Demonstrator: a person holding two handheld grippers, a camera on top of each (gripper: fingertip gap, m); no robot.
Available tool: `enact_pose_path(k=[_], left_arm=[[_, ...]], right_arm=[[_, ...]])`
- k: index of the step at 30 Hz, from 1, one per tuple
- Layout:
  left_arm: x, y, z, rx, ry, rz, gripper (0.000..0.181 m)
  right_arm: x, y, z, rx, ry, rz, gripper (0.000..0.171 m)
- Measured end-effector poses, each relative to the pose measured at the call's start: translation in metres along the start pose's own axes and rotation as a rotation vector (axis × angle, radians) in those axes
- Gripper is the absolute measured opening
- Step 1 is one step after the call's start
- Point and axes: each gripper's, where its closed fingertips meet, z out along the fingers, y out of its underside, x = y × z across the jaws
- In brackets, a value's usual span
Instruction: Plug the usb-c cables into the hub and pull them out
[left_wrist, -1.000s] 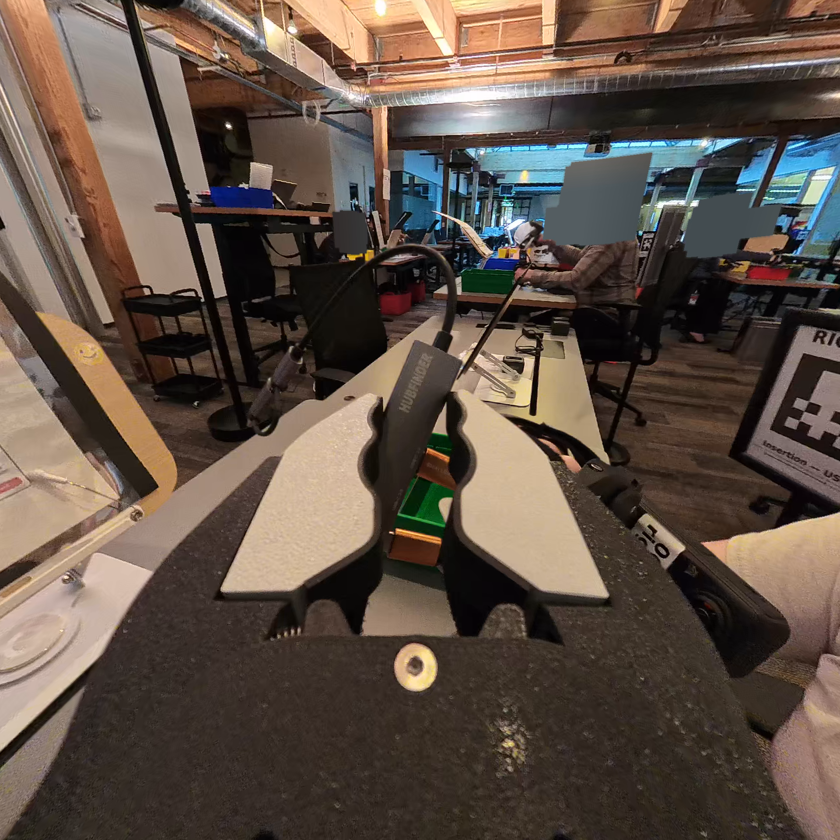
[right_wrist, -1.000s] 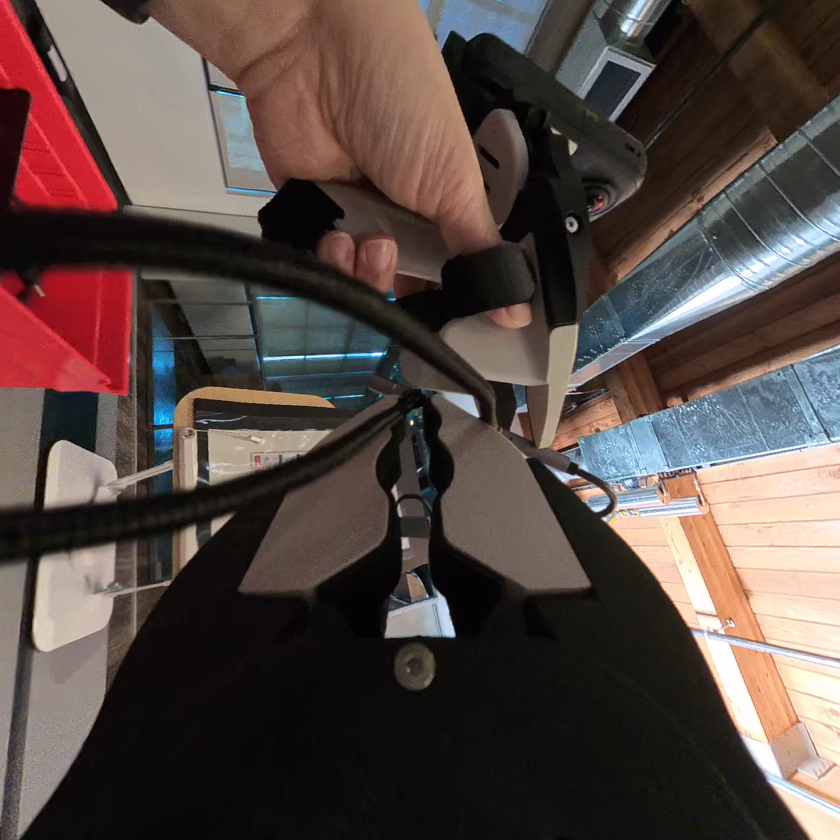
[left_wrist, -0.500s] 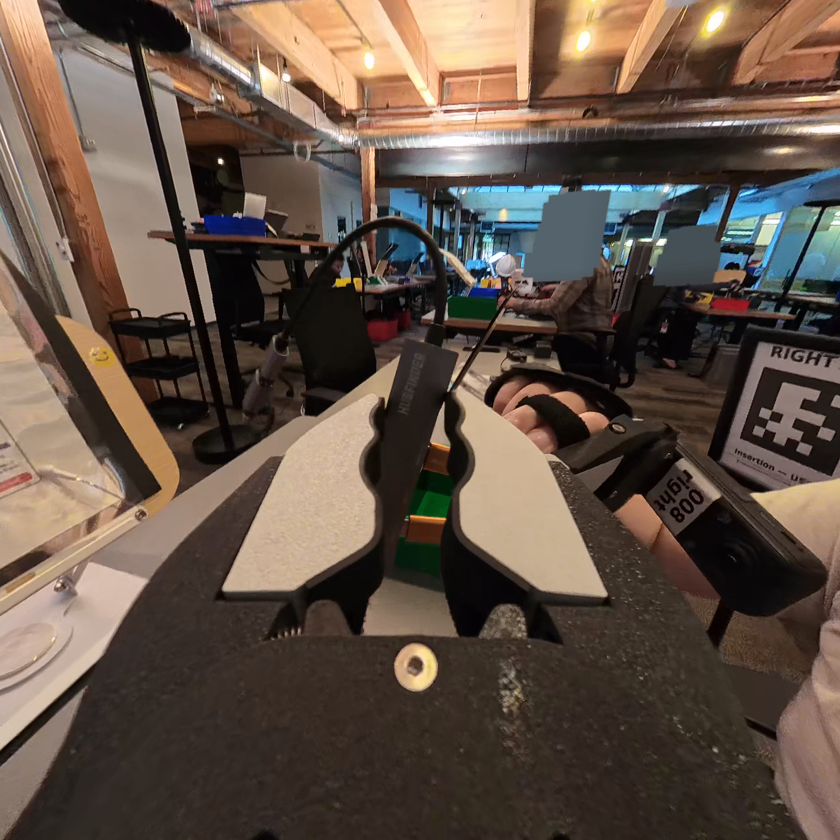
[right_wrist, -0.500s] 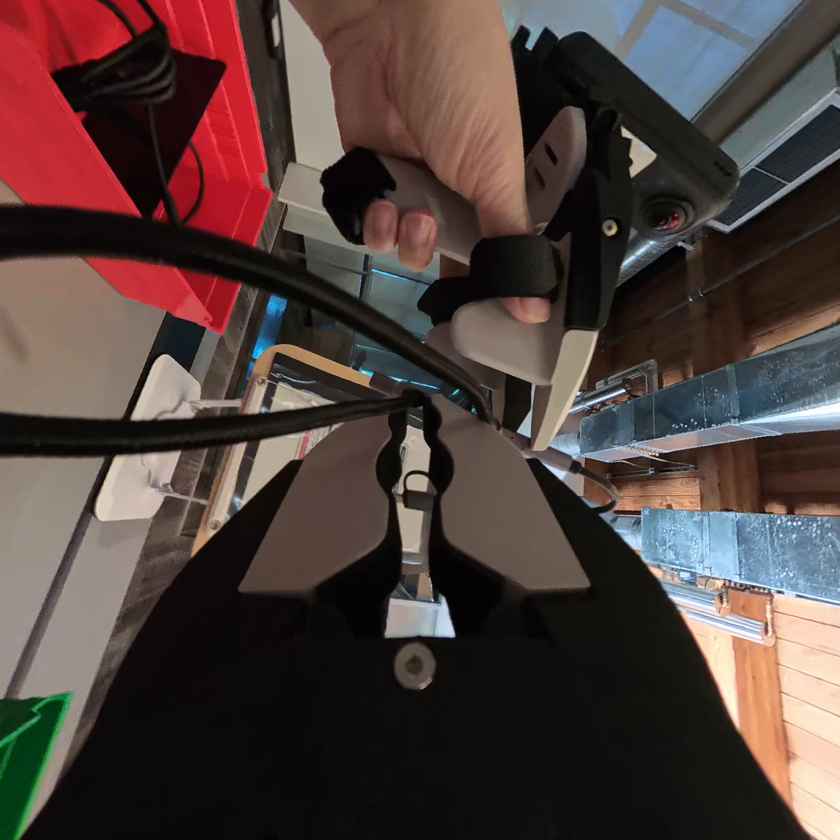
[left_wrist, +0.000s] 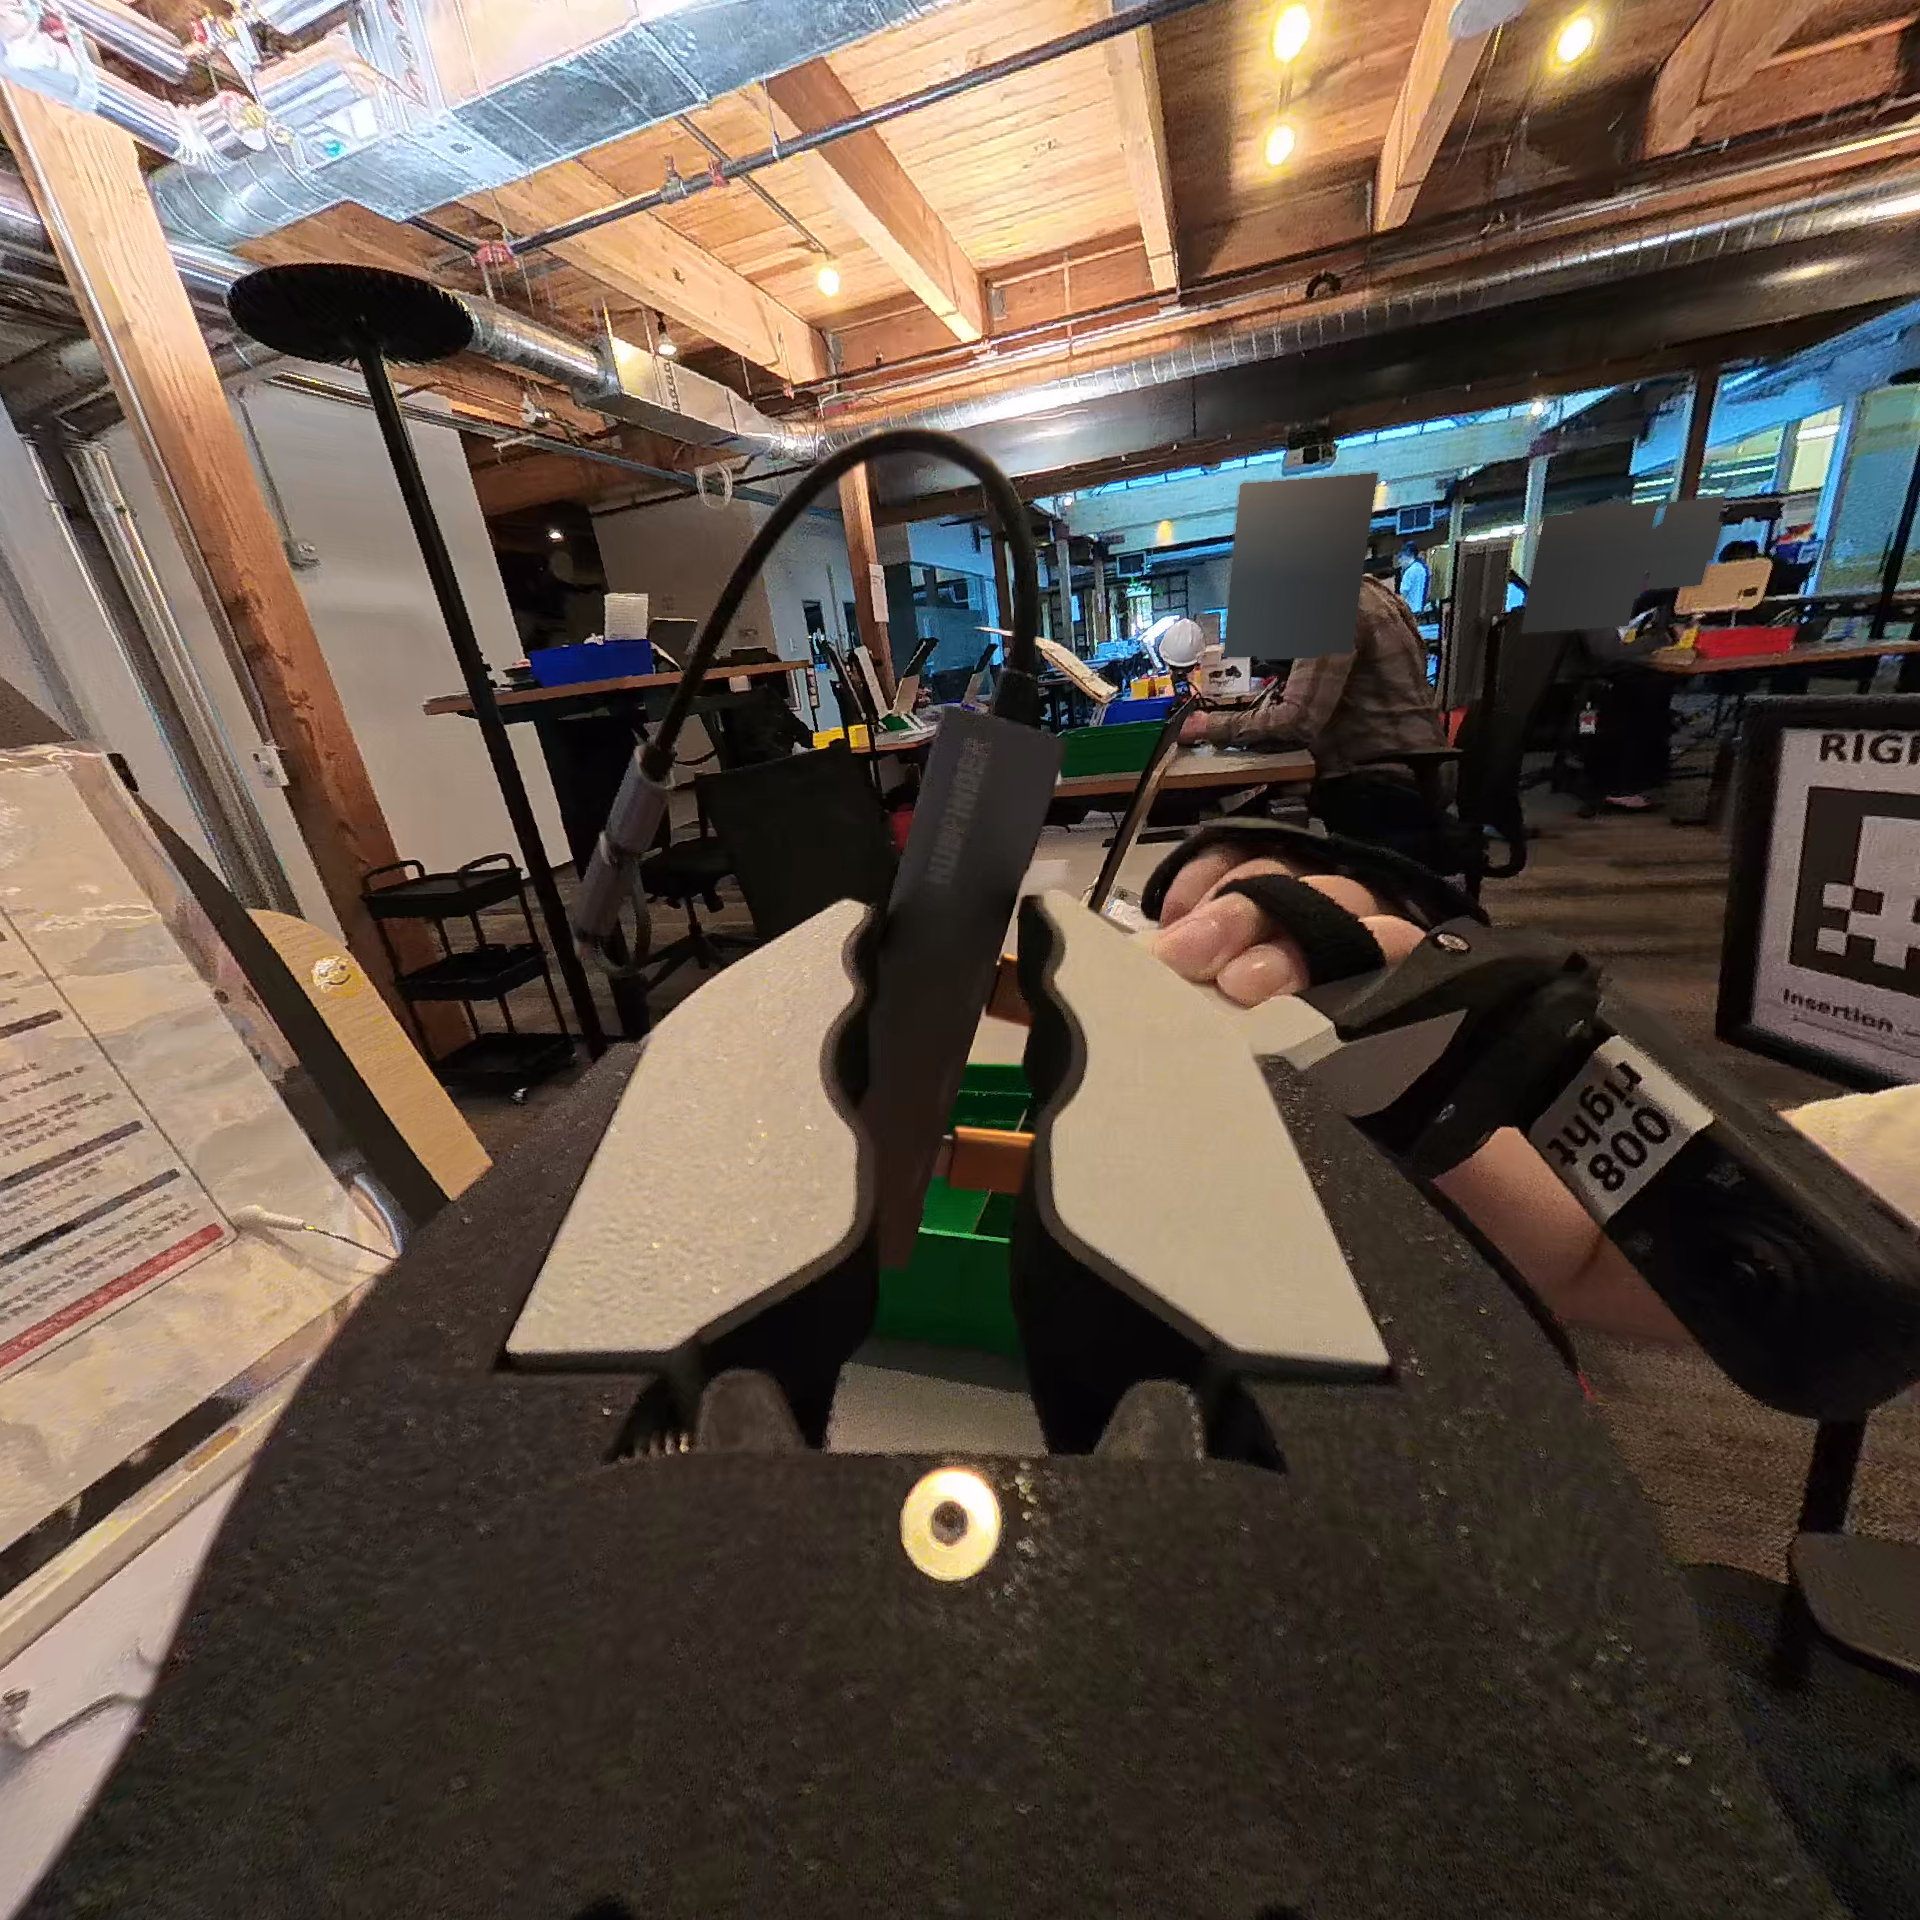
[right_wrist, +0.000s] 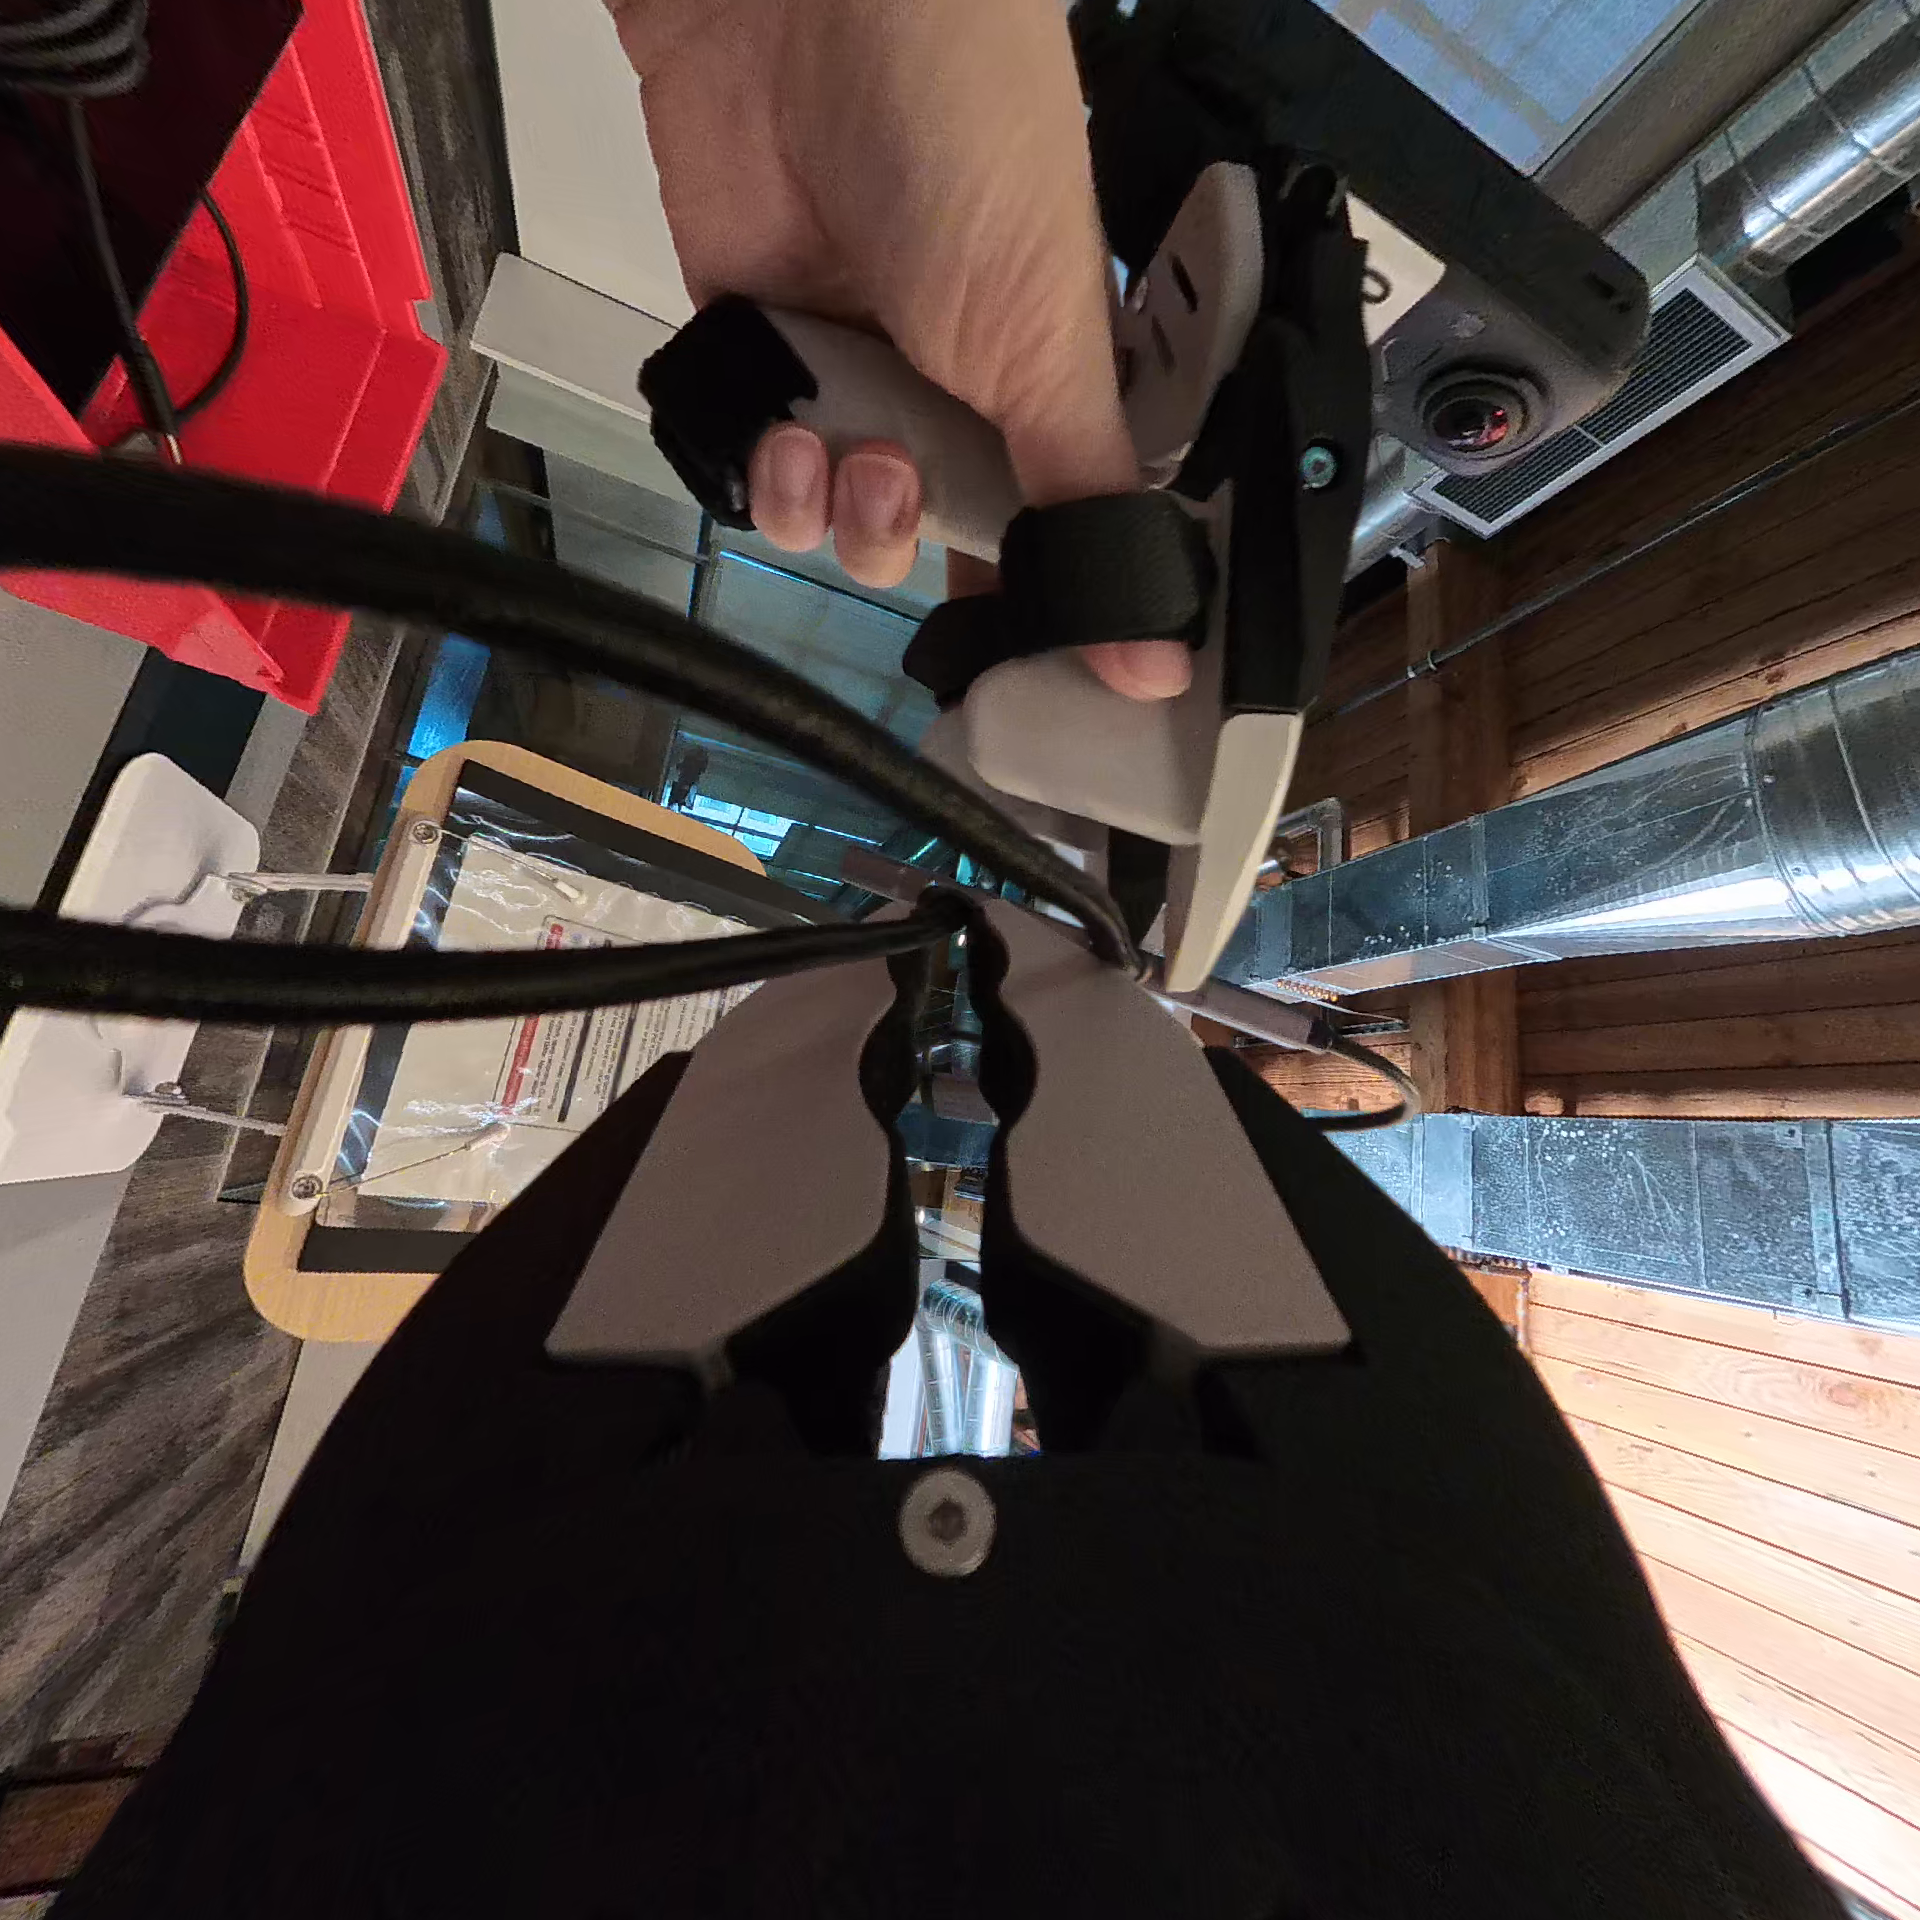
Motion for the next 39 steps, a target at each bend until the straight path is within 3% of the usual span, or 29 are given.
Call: enact_pose_path(k=[7,18,31,33,39], left_arm=[[0.004,0.003,-0.002,-0.013,0.042,0.001,0.028],[0.012,0.021,-0.011,-0.076,0.25,-0.035,0.036],[0.035,0.029,-0.022,-0.014,0.655,-0.295,0.033],[0.046,0.028,-0.027,-0.011,0.766,-0.338,0.013],[0.058,0.023,-0.032,0.001,0.891,-0.427,0.011]], right_arm=[[0.003,0.002,-0.004,0.001,-0.023,-0.029,0.008],[0.01,-0.009,-0.021,0.047,-0.018,-0.035,0.007],[0.019,-0.027,-0.043,0.182,-0.011,0.029,0.007],[0.02,-0.027,-0.045,0.199,-0.016,0.053,0.008],[0.029,-0.03,-0.053,0.293,0.003,0.209,0.008]])
